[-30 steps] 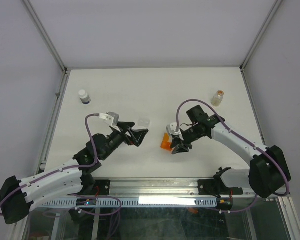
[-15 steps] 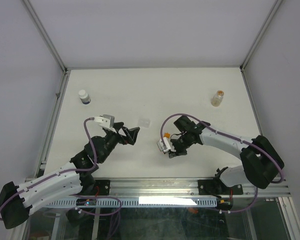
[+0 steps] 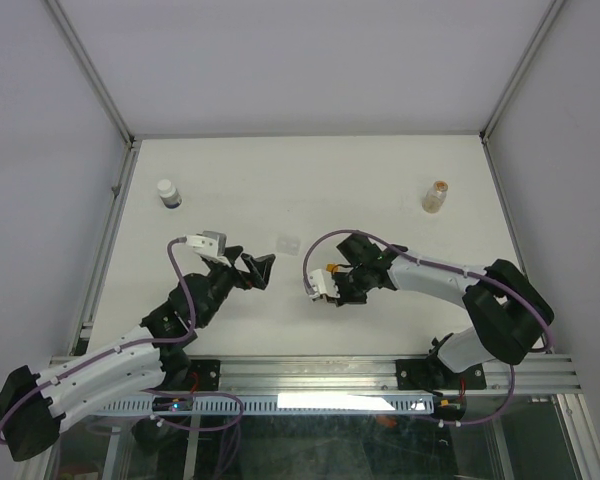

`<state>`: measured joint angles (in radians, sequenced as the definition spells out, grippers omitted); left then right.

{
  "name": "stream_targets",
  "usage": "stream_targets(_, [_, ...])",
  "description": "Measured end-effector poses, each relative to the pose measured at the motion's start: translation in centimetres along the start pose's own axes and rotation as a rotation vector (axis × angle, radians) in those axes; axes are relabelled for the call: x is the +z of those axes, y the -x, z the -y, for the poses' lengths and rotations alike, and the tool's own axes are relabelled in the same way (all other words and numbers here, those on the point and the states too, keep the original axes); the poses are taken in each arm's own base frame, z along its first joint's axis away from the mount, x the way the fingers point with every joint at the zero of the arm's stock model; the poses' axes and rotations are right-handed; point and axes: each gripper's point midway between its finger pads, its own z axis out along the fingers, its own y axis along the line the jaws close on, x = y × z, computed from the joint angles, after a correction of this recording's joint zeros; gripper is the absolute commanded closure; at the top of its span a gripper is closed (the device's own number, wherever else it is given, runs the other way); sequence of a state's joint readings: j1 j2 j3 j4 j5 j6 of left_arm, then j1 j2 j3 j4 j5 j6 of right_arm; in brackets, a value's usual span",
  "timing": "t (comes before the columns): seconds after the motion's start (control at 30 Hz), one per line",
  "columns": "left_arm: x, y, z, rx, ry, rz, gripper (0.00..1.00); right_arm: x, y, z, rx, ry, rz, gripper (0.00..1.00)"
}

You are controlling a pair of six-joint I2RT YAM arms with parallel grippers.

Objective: Sort the pills into containers
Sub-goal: Unscrew the lid of the pill bottle.

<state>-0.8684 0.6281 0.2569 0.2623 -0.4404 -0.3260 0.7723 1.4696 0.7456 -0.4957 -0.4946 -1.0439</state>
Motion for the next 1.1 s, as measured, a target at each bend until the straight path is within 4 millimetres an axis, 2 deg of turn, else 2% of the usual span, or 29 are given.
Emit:
stream_targets(0.37, [0.4,-1.0,-0.6,0.016,0.025,-0.033,0.01,-0.4,-0.6,1.5,0.062,-0.074,-0.028,0.92])
stream_targets(0.47, [0.6,-1.2,-1.1,0.014,0.044,-0.045,0.01,-1.2,-0.6,1.5,0.098,-0.064,-0.019,0.78])
stream_targets(0.53, [1.1,-1.0,-1.9,0.001,0.069,-0.064,0.01,-2.5,0.5,1.5,0.127,-0.045,0.040,0.70])
stream_targets(0.6, [1.8,0.0,-3.2,-0.021,0.105,-0.072,0.01,-4.4,2.2,2.0,0.135,-0.056,0.115,0.59])
stream_targets(0.67, [2.9,1.9,-5.1,-0.069,0.151,-0.063,0.01,-6.8,4.1,2.9,0.136,-0.099,0.190,0.48])
stream_targets(0.8, [5.2,6.0,-8.1,-0.176,0.208,-0.041,0.03,-12.4,7.9,5.2,0.146,-0.233,0.304,0.15])
stream_targets(0.87, [6.2,7.2,-9.2,-0.198,0.234,-0.049,0.04,-14.8,9.7,6.4,0.157,-0.286,0.346,0.11])
stream_targets(0.93, [7.2,8.5,-10.9,-0.208,0.288,-0.056,0.05,-17.2,11.5,7.7,0.175,-0.331,0.396,0.10])
stream_targets(1.03, [8.7,10.4,-14.4,-0.210,0.391,-0.068,0.04,-19.8,13.6,8.8,0.206,-0.355,0.469,0.10])
stream_targets(1.1, [9.2,11.3,-17.3,-0.207,0.468,-0.081,0.04,-20.6,14.3,9.0,0.234,-0.336,0.529,0.10])
